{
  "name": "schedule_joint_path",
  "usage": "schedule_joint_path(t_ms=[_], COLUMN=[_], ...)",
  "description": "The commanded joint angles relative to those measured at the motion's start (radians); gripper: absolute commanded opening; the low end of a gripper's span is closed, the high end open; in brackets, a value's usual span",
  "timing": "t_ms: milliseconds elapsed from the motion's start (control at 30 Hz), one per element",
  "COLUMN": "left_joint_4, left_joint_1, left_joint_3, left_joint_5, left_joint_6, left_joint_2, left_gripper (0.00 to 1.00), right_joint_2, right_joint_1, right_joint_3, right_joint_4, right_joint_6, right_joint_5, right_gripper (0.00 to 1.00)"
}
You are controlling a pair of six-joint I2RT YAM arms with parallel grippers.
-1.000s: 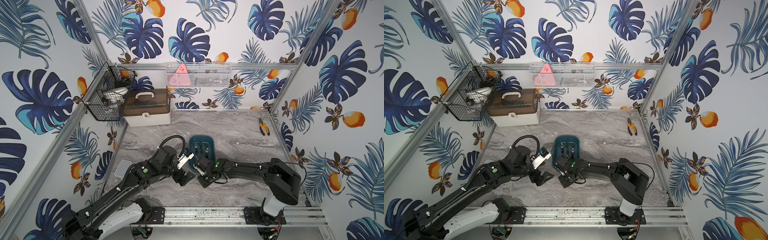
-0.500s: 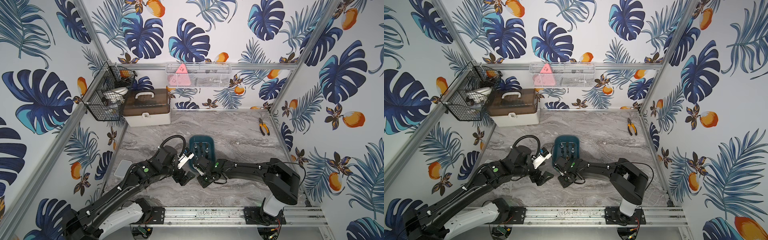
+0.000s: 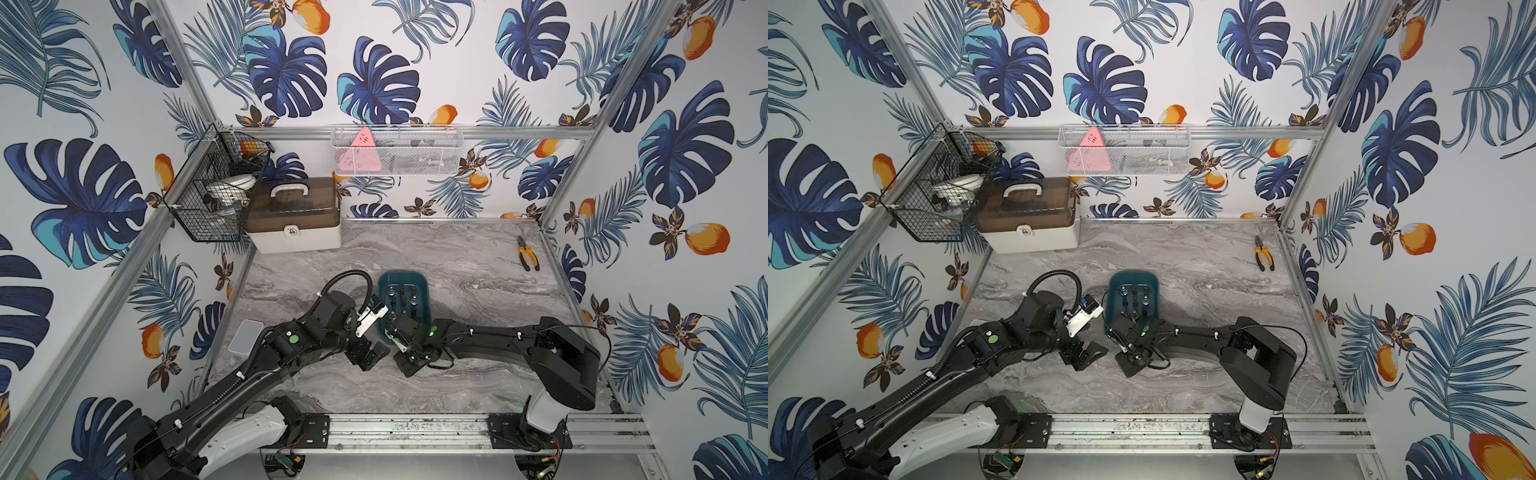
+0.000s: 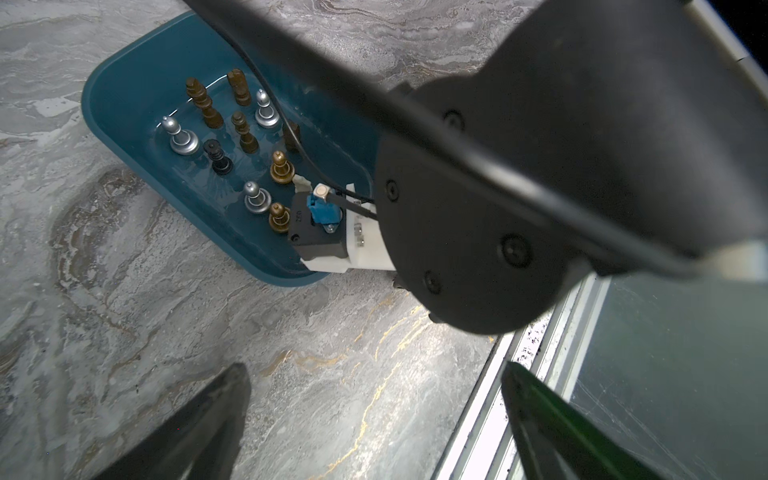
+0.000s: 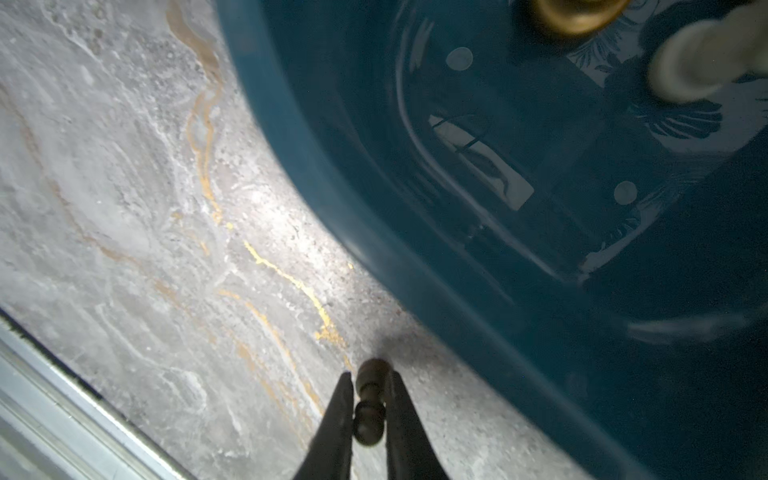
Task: Put the chess pieces into the storage box
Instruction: Pick up the chess piece at the center of the board.
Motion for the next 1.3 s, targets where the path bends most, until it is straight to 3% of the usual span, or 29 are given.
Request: schedule_joint_path(t_ms=[0,467,800,1267], left_joint_4=[0.019,0.018,0.013,0.012], left_joint_1=[0.0,-0.001,0.0,0.0], left_joint_3=[0.007,0.008,0.016,0.016], left_joint_5=[-0.001,-0.008,-0.033,-0.047], left_joint_6=[0.016,0.012,0.015,0.023], left_joint_2=[0.002,0.007,0.016,0.014], left_gripper=[0.97,0.97,0.98,0.98], right_joint_2=[-0.003,-0.024,-0.07,-0.027], right_joint_1=[0.003,0.007,-0.014,-0.254], right_joint_3=[0.003,0.014,0.11,0.295], right_joint_4=[-0.017,-0.037,-0.119,-0.19], right_joint_6=[0.005,0.008,0.016,-0.036], right_joint_5=[0.009,0.028,0.004,-0.039], right_gripper=[0.18,0.14,0.13,0.1])
